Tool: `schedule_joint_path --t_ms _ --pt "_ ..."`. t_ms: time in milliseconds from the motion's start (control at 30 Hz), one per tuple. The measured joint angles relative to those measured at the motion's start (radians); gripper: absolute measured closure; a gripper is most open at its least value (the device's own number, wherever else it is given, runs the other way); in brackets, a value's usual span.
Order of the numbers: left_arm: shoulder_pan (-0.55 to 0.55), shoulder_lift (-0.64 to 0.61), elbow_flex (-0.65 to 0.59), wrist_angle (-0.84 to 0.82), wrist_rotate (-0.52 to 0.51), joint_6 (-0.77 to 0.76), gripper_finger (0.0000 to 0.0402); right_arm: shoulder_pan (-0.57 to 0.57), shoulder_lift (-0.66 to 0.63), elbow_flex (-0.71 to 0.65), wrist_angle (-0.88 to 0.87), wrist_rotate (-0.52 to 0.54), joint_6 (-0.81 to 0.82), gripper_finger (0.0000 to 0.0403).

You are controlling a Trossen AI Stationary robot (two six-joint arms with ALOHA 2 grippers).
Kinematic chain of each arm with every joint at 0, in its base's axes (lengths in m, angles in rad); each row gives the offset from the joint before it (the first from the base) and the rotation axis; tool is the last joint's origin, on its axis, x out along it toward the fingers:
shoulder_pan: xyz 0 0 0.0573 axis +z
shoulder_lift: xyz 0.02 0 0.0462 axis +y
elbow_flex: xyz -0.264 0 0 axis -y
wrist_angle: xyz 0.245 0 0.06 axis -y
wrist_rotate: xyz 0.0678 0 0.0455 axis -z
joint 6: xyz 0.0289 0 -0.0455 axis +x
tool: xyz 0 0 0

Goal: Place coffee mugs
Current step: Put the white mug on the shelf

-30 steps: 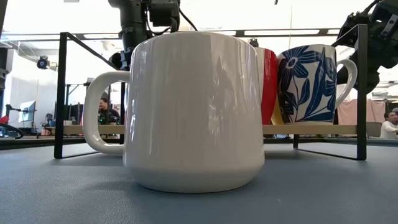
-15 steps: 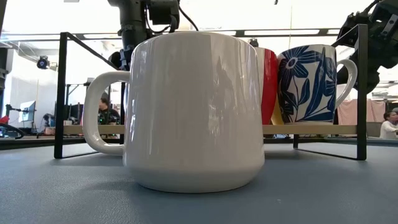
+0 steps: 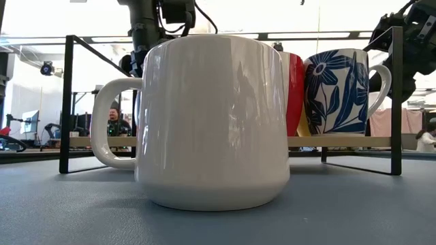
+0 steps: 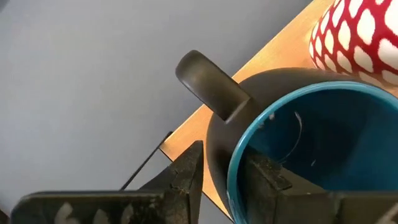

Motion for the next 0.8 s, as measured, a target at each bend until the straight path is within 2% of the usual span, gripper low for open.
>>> schedule_joint_path --t_ms 167,500,800 --pt "0.000 -0.016 0.016 0.001 -0.020 -0.012 0.0326 0.000 0.000 0.000 0.000 0.000 0.000 0.0344" --pt "-0.001 -0.018 0.171 -0.087 -0.095 -0.009 0.0325 0.000 0.000 0.000 0.000 0.000 0.000 0.0344" --pt "-0.087 -0.020 0.211 -0.119 -0.103 -0.160 0.0325 0.000 0.000 0.000 0.000 0.000 0.000 0.0344"
